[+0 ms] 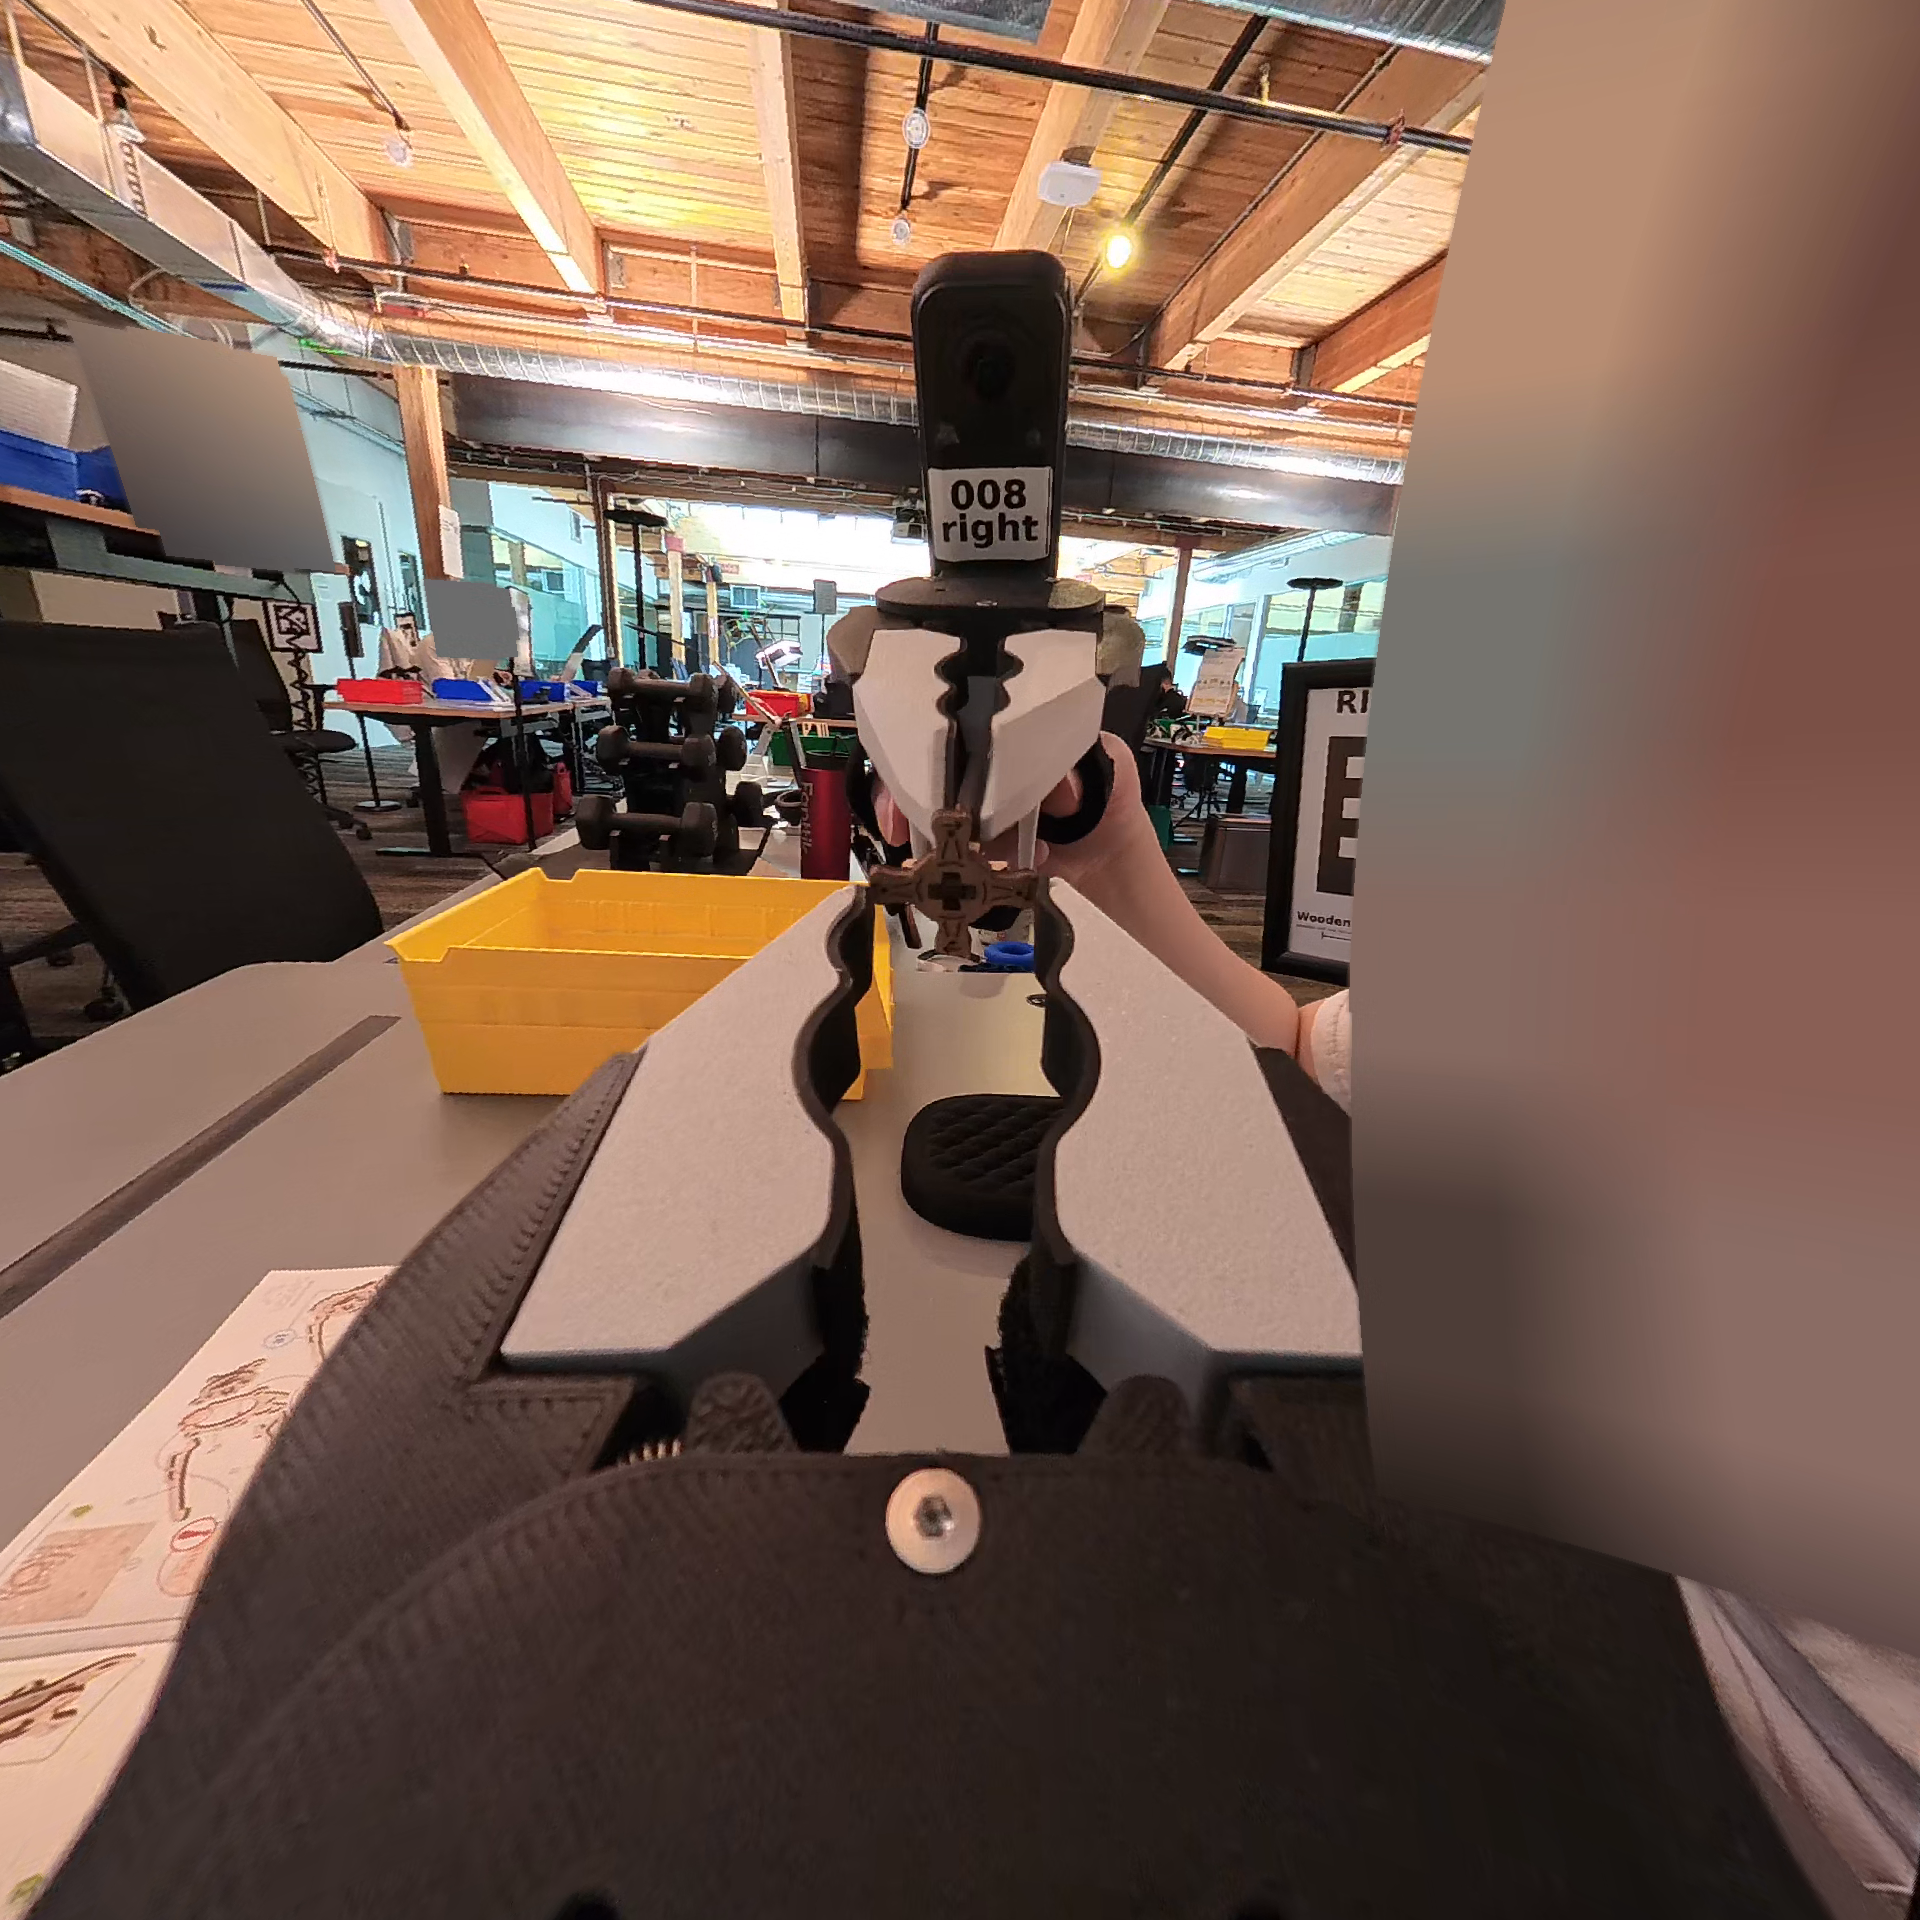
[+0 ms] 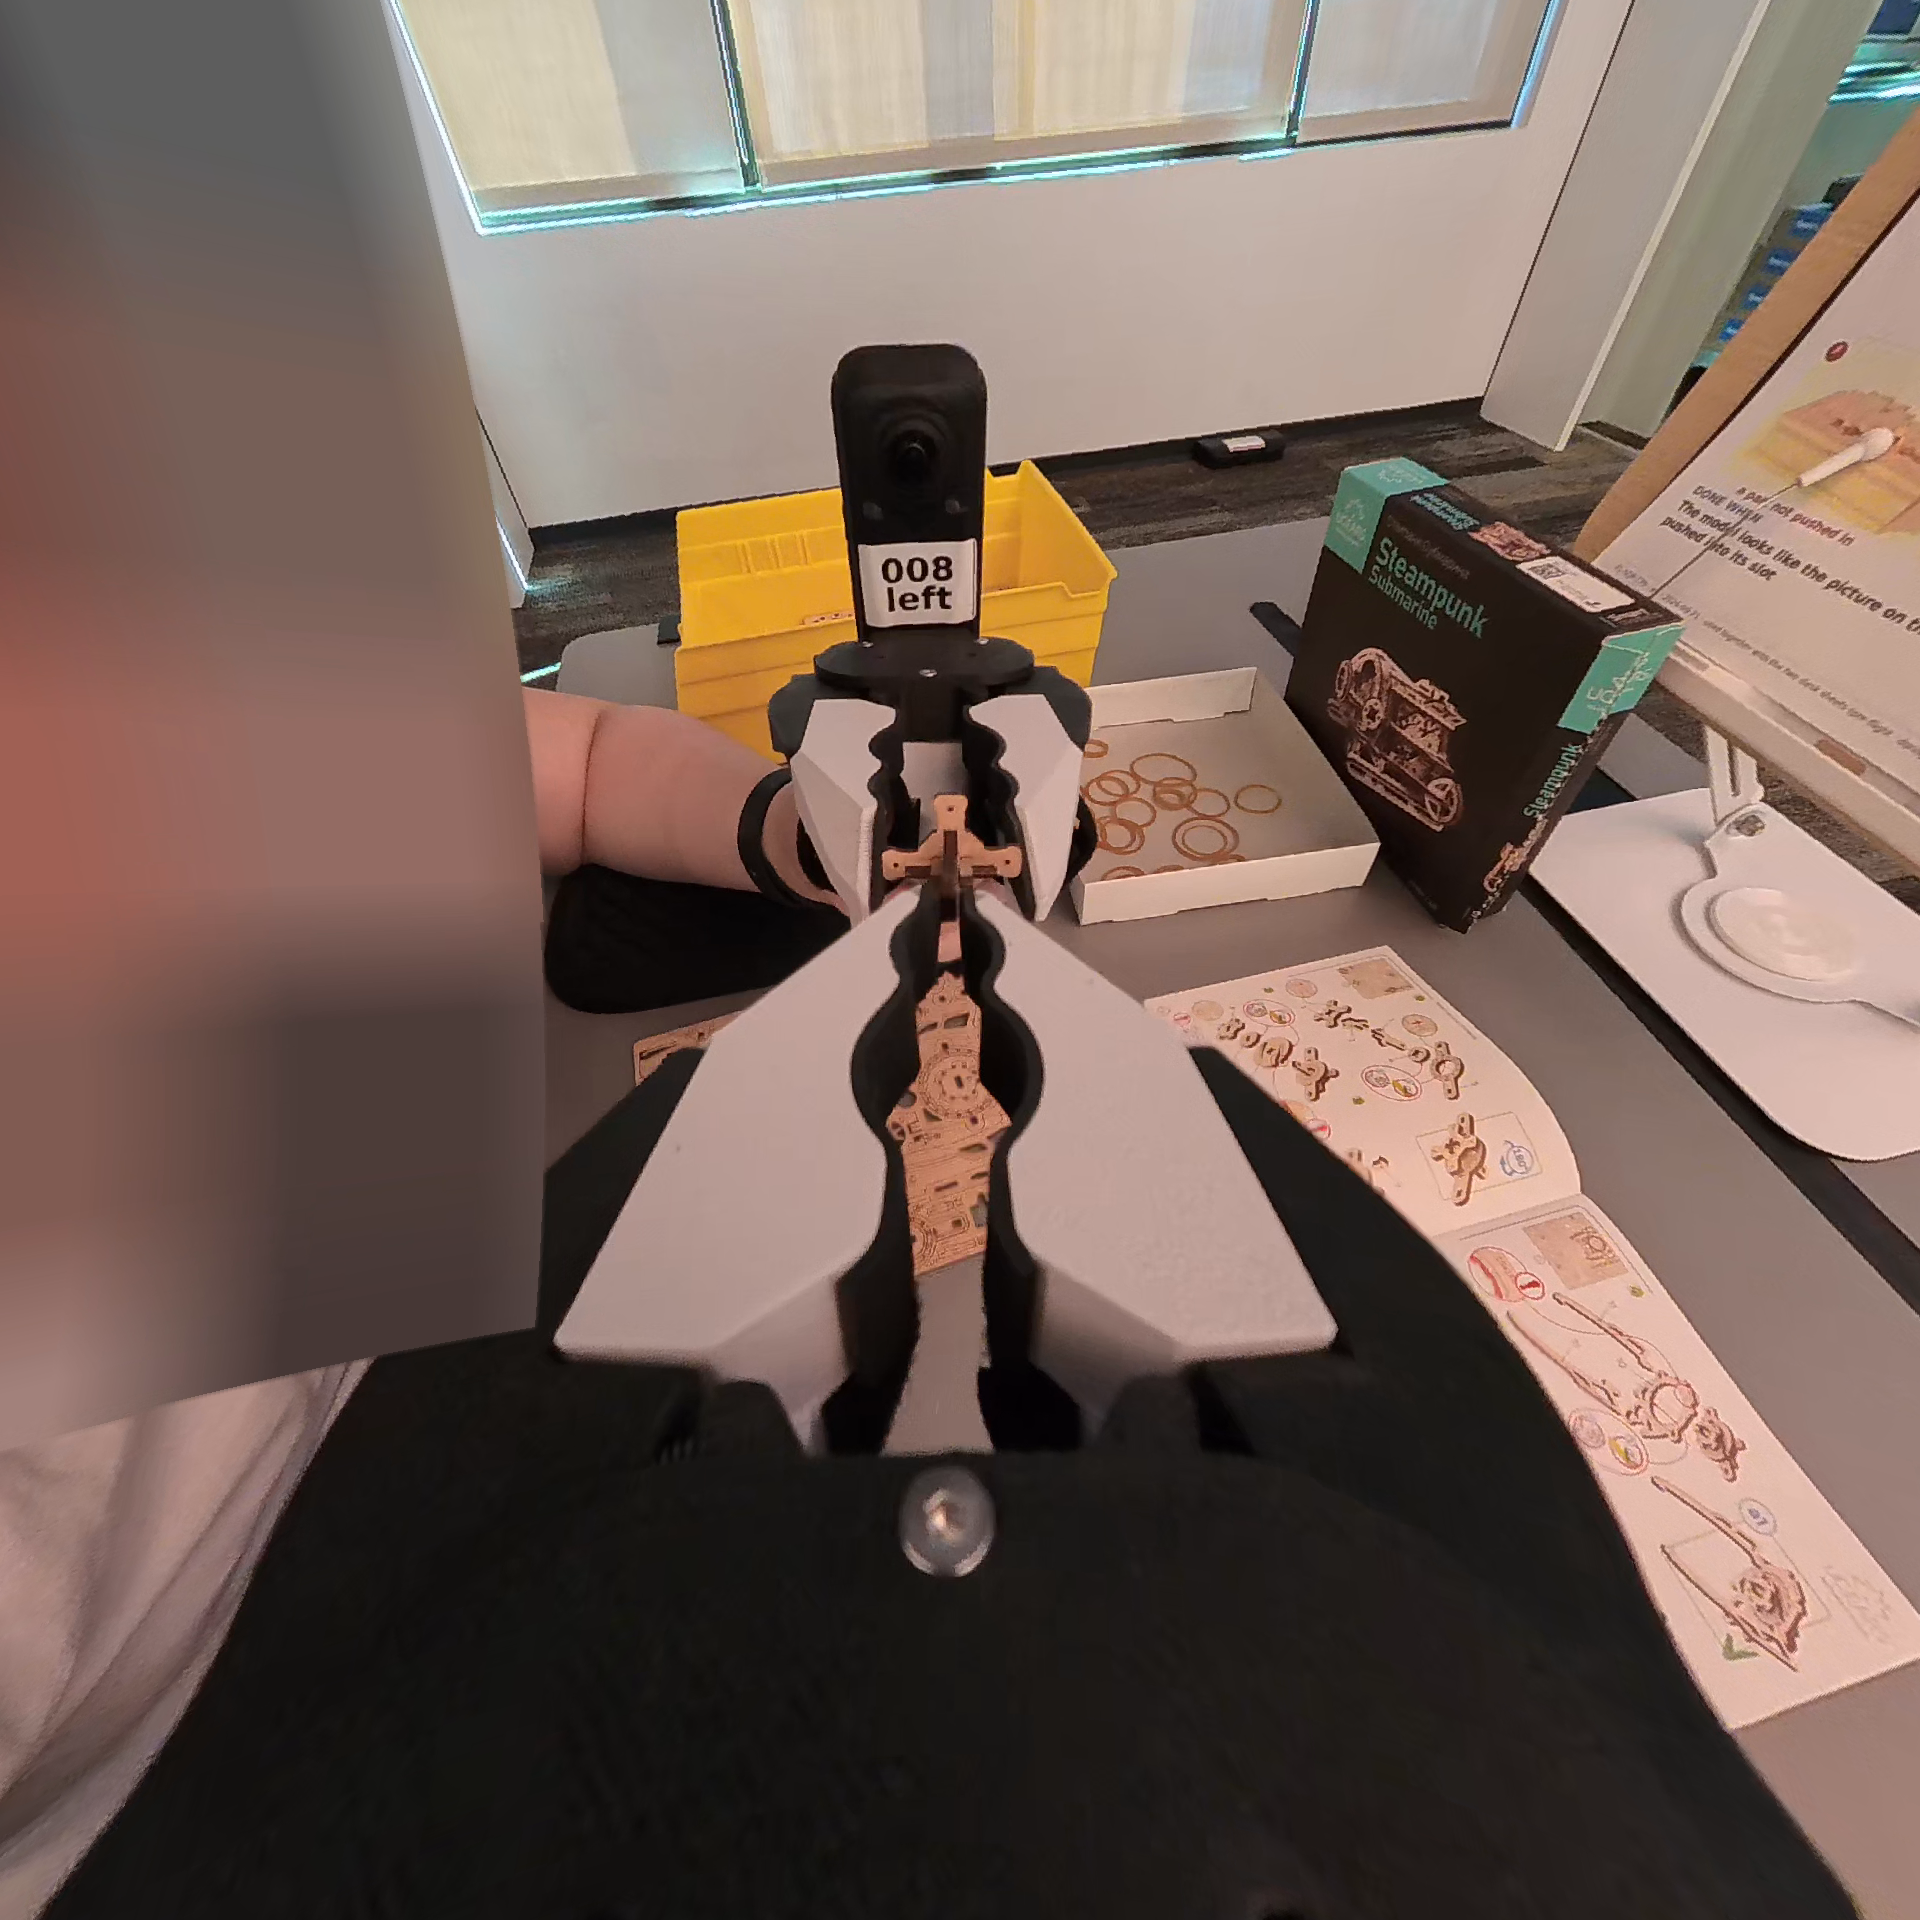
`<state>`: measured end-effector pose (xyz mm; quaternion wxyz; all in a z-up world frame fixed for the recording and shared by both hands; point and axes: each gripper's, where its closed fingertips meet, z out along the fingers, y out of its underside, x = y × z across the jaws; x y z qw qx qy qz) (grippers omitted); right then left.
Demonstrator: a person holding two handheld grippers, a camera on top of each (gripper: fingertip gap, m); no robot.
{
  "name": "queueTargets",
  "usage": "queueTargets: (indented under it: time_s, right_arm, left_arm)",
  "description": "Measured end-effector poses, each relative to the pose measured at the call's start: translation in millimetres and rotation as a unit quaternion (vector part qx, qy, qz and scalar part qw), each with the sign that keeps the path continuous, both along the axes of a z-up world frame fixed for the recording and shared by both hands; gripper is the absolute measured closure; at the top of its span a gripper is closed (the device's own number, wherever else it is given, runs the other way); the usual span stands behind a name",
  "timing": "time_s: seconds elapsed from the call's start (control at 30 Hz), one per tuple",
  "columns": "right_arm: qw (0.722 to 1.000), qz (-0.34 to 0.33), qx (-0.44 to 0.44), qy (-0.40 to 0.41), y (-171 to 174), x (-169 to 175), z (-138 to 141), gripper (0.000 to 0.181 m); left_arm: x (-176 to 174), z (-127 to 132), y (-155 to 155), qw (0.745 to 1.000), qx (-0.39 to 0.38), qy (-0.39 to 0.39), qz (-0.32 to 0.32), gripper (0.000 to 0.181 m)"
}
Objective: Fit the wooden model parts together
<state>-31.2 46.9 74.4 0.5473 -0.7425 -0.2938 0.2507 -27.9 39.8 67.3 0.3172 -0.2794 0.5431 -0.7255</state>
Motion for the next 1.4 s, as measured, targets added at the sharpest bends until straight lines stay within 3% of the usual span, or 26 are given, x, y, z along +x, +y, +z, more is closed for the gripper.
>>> queueTargets:
  time_s: [0.33,0.47,0.53,0.63,0.73,0.83,1.1,1.23,1.3,1.4]
  right_arm:
    - [1.0,-0.003,0.006,-0.03,-0.5,-0.3,-3.7,0.18]
    - [0.997,-0.03,-0.027,-0.071,3.3,14.7,-20.4,0.18]
    - [0.99,-0.047,-0.076,-0.106,8.3,27.7,-45.2,0.181]
    - [0.968,-0.052,-0.175,-0.173,14.6,45.4,-103.2,0.18]
    - [0.929,-0.047,-0.289,-0.225,12.6,55.6,-164.3,0.18]
    - [0.885,-0.051,-0.352,-0.302,0.2,65.7,-197.9,0.18]
    - [0.831,-0.043,-0.402,-0.382,-22.4,64.8,-216.7,0.18]
    - [0.842,-0.03,-0.388,-0.374,-22.6,55.6,-210.5,0.18]
    - [0.828,-0.026,-0.409,-0.383,-25.1,60.8,-220.5,0.18]
    - [0.837,-0.044,-0.383,-0.387,-22.0,63.7,-207.5,0.18]
  left_arm:
    - [1.7,-4.2,-2.2,1.0,0.016,0.003,0.003,0.152]
    - [4.5,-5.8,6.4,0.999,0.033,-0.009,0.03,0.132]
    - [6.9,-6.1,18.0,0.998,0.037,-0.011,0.053,0.131]
    - [11.5,-11.4,33.5,0.997,0.032,-0.001,0.071,0.131]
    - [18.8,-24.1,42.9,0.996,0.028,0.022,0.077,0.132]
    - [25.2,-36.4,48.8,0.995,0.033,0.042,0.083,0.134]
    - [31.1,-48.7,64.8,0.994,0.011,0.067,0.092,0.136]
    - [23.4,-33.5,80.8,0.993,-0.021,0.028,0.111,0.136]
    - [14.2,-17.9,104.3,0.986,-0.054,-0.016,0.155,0.133]
    - [4.4,-6.7,137.1,0.974,-0.116,-0.038,0.193,0.129]
